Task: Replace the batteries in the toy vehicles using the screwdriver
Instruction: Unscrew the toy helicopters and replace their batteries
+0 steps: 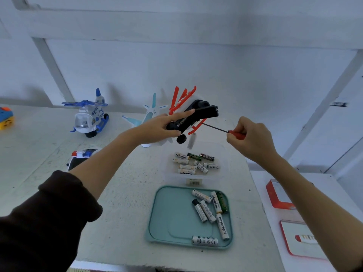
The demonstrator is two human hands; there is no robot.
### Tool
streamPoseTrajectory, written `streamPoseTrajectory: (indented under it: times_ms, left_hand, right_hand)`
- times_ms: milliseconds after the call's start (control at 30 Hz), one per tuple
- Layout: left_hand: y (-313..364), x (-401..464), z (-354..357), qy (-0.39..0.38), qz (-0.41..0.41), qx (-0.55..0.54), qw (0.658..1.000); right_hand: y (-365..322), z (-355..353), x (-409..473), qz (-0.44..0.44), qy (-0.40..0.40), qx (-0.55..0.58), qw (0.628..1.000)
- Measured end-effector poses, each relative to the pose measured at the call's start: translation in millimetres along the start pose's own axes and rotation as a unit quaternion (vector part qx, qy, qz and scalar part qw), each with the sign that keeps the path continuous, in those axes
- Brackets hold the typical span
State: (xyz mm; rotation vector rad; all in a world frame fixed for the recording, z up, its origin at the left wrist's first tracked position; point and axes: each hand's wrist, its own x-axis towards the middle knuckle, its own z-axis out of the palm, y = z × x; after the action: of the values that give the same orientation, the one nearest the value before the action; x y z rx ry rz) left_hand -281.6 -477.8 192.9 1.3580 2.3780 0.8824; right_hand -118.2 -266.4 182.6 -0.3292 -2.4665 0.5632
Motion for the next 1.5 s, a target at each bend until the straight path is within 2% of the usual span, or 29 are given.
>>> streamPoseTrajectory:
  times_ms: [400, 533, 633, 867, 1167, 1367, 1500]
  left_hand:
    - [-4, 7, 6, 0.059, 0.042, -0.006, 0.997]
    - [-4, 7, 7, 0.093, 0.040, -0.023, 0.995]
    - [-6, 10, 14, 0.114, 0.027, -0.027, 0.993]
    - [-9, 11, 26, 0.166, 0.020, -0.023, 0.986]
    - [-7, 11, 29, 0.158, 0.010, -0.045, 0.986]
    - [0, 8, 25, 0.153, 0.009, -0.126, 0.980]
    - [1, 3, 21, 0.117, 0.004, -0.106, 0.987]
  right_hand:
    - [-35, 27, -3, -0.057, -0.033, -0.006, 0.998]
    - [-42, 31, -3, -0.082, -0.011, -0.032, 0.996]
    - [-49, 35, -6, -0.125, 0.045, -0.075, 0.988]
    - [-51, 49, -16, -0.155, 0.095, -0.111, 0.977]
    - [-46, 54, -29, -0.164, 0.123, -0.082, 0.975]
    - [-45, 55, -35, -0.149, 0.146, -0.069, 0.976]
    - [-41, 50, -33, -0.129, 0.145, -0.048, 0.980]
